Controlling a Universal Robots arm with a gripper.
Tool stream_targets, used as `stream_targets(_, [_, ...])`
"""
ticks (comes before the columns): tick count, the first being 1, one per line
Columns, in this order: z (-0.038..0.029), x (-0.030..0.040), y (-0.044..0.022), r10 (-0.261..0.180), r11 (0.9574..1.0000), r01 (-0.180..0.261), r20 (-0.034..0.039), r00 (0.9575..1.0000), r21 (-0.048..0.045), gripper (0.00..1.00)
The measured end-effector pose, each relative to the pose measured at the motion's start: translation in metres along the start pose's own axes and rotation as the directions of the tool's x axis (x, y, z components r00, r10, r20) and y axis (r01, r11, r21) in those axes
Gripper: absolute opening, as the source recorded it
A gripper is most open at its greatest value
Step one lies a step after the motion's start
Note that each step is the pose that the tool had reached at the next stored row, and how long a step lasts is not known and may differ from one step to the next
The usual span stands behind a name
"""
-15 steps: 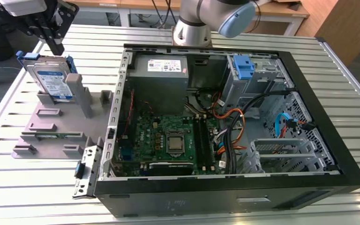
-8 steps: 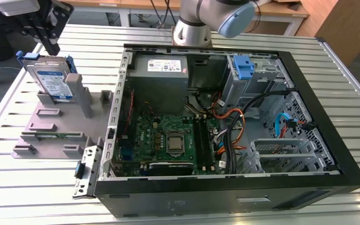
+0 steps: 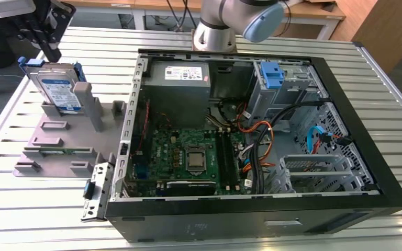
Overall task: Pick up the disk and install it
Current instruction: 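Reach for the disk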
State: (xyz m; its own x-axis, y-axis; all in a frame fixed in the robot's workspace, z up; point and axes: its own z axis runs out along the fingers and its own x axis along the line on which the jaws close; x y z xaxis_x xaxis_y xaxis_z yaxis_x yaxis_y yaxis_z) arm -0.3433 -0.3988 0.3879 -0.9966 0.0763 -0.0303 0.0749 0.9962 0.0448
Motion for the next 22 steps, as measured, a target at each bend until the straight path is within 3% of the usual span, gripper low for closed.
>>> stream_targets(22, [-0.0001,0.0232,-0.0018,0.000,1.0000,0.000,-0.0001,1.0000,0.0000,0.11])
